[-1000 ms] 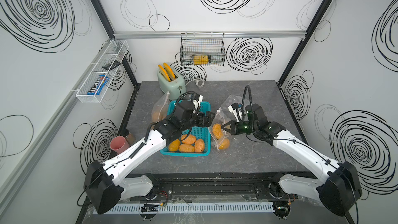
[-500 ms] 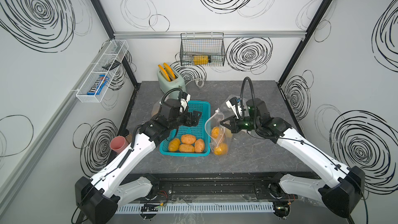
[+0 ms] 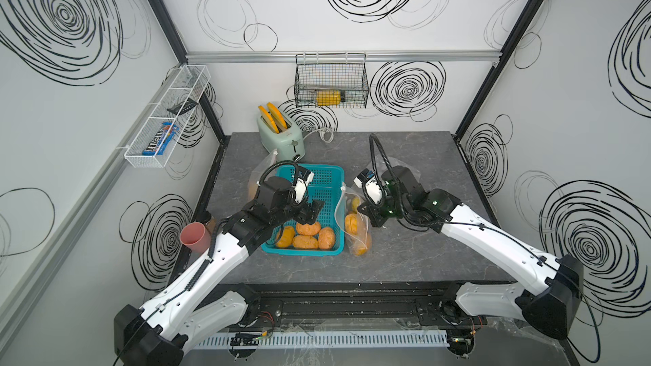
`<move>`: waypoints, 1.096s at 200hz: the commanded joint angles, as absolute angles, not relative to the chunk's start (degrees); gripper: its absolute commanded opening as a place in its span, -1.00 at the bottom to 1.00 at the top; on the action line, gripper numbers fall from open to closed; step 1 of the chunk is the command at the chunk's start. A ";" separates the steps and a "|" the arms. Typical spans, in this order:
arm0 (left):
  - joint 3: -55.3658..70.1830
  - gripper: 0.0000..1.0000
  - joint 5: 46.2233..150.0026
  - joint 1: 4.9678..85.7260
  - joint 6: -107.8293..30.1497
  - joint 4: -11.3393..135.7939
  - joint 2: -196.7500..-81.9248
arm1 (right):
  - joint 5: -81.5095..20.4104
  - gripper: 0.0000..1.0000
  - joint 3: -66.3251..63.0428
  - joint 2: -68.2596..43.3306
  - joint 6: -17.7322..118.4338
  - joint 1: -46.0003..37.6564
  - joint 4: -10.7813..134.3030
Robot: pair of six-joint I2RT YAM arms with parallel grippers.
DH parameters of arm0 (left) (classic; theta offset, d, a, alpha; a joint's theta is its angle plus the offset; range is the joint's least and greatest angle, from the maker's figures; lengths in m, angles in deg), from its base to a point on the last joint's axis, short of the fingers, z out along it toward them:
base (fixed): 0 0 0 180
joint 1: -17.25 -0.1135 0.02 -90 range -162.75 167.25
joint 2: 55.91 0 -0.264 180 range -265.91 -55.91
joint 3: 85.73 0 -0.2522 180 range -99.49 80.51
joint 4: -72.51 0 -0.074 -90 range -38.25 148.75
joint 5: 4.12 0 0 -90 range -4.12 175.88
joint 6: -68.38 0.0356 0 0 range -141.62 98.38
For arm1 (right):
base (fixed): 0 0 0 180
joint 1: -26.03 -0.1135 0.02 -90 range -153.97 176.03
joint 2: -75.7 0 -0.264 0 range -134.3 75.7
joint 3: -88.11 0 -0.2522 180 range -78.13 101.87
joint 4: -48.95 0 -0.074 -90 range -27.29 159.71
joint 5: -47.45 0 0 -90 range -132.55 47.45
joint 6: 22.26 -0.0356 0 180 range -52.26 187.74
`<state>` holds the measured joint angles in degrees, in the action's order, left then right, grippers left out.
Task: Put the potatoes into a zipper bag and zip it
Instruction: Adjust the zipper food storage bag in the basket.
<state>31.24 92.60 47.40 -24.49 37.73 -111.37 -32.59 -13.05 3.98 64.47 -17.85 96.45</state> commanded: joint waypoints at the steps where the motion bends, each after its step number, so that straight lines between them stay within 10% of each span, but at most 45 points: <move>1: 32.94 0.72 94.72 48.80 -14.76 42.56 -107.24 | -39.29 -1.00 -13.19 7.35 72.71 -18.07 98.73; 138: 33.27 0.83 104.36 58.89 21.79 37.20 -105.55 | -24.64 -1.00 -25.28 28.72 104.07 -20.17 92.09; 219: 33.05 0.58 113.71 59.83 24.00 38.73 -105.55 | -22.43 -1.00 -25.57 29.28 110.07 -24.36 96.23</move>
<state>33.12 108.47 59.22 21.10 37.71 -104.68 -24.24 -25.49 28.46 106.63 -23.40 94.96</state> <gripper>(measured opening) 0.815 0.045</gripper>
